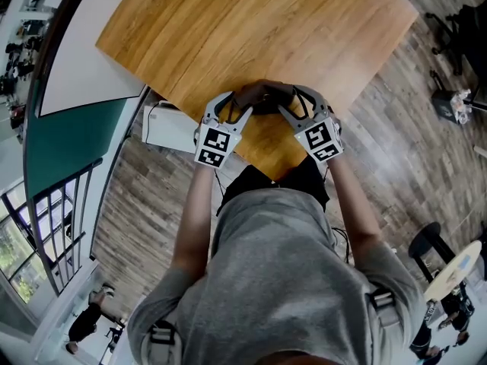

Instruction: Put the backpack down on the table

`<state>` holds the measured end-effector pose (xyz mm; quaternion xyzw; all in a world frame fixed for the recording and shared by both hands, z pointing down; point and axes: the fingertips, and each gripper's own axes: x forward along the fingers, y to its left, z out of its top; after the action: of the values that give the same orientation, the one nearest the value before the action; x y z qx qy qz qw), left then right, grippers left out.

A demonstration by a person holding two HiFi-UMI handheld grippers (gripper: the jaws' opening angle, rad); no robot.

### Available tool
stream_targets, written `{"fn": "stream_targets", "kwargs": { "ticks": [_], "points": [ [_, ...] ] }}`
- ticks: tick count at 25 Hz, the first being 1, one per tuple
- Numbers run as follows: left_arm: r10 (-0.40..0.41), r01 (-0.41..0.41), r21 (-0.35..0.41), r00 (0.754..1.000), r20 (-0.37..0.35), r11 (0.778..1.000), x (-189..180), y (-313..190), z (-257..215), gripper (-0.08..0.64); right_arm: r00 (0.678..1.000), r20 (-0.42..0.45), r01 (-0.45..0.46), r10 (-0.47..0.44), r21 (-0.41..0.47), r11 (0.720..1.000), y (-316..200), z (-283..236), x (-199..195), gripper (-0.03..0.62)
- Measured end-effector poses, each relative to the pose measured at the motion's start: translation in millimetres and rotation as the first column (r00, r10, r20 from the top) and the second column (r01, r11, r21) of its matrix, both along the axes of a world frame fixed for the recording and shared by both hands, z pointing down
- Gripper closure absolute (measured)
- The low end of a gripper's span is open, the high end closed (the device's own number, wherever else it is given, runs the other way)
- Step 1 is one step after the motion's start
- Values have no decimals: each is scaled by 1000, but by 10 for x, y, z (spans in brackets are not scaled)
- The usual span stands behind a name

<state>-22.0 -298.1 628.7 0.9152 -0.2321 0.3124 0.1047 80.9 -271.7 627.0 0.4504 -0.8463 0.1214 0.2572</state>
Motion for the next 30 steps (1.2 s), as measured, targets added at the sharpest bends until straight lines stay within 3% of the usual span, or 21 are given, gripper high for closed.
{"fn": "stream_targets", "kwargs": {
  "ticks": [18, 30],
  "points": [
    [-7, 9, 43, 999, -39, 999, -173, 202, -305, 336, 995, -16, -96, 96, 10, 995, 394, -239, 152, 365],
    [3, 0, 46, 998, -60, 999, -315, 574, -394, 337, 994, -25, -107, 106, -29, 994, 903, -243, 75, 516]
  ]
}}
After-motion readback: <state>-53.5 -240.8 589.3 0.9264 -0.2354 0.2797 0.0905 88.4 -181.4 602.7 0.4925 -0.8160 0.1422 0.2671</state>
